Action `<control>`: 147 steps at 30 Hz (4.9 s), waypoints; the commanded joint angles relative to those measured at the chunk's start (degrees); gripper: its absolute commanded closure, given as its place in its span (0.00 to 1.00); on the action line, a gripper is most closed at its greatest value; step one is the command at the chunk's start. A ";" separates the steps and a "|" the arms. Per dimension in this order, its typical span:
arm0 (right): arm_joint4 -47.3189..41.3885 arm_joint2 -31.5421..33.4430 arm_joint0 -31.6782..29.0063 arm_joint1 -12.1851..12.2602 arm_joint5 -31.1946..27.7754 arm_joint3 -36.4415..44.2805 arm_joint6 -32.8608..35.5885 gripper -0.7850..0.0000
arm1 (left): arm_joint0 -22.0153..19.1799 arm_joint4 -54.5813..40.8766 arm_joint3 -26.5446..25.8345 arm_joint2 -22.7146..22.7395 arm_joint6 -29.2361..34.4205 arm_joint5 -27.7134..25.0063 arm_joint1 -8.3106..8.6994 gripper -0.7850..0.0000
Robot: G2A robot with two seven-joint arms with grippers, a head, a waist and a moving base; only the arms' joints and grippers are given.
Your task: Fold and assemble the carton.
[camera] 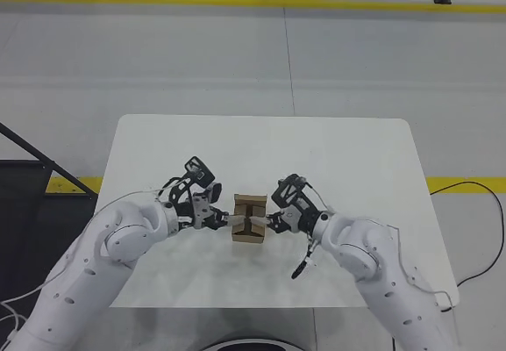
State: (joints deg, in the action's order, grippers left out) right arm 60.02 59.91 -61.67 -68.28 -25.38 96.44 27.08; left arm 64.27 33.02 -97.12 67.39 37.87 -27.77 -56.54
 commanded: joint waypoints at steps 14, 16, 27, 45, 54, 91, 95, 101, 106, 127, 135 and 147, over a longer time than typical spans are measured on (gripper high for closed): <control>7.04 -0.77 1.33 -0.43 -0.58 -5.30 -11.01 0.00 | -5.29 -0.92 5.63 -5.19 1.53 3.48 -1.43 0.00; 7.20 -0.48 1.30 -0.38 -1.05 -5.55 -11.13 0.00 | -5.85 -1.36 6.40 -5.81 1.40 3.69 -1.66 0.00; 7.05 2.11 -0.99 0.11 -2.13 -4.58 -13.29 0.00 | -8.38 -0.88 9.66 -8.87 0.63 5.16 -2.81 0.00; 6.30 0.41 1.03 -0.55 -2.02 -6.13 -10.76 0.00 | -10.31 -1.15 12.26 -10.98 1.08 5.68 -3.96 0.00; 5.65 0.35 1.14 -0.65 -2.65 -6.85 -9.80 0.00 | -8.92 -2.38 10.61 -8.81 0.50 3.11 -3.60 0.00; 9.53 -7.23 6.13 -3.02 13.33 -4.71 14.02 0.00 | -8.71 1.61 9.77 -8.38 9.69 12.33 -3.31 0.00; 10.26 -7.88 6.26 -3.32 13.96 -4.66 14.54 0.00 | -9.19 1.72 9.79 -8.95 10.09 13.49 -3.56 0.00; 11.22 -7.53 5.67 -3.41 13.69 -4.02 13.41 0.00 | -9.53 1.81 9.58 -9.34 10.82 14.62 -3.78 0.00; 12.64 -6.78 4.48 -3.32 13.38 -3.12 9.66 0.00 | -9.70 1.99 9.38 -9.52 11.28 15.06 -3.91 0.00; 16.42 -3.02 -0.53 -2.76 10.77 0.89 -0.62 0.19 | -9.51 3.11 8.48 -9.50 12.08 15.16 -4.17 0.00; 18.14 -3.41 -0.37 -2.98 10.27 0.37 -1.06 0.51 | -9.17 3.33 8.14 -9.14 11.86 14.84 -4.19 0.00; 22.28 -3.12 -1.70 -2.88 8.61 0.05 -4.67 0.56 | -8.63 3.24 7.24 -8.43 11.65 14.78 -4.19 0.00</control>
State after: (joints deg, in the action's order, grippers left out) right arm 81.77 56.75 -63.20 -71.20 -16.62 96.46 22.76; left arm 55.65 36.29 -89.86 58.93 49.53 -12.96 -60.71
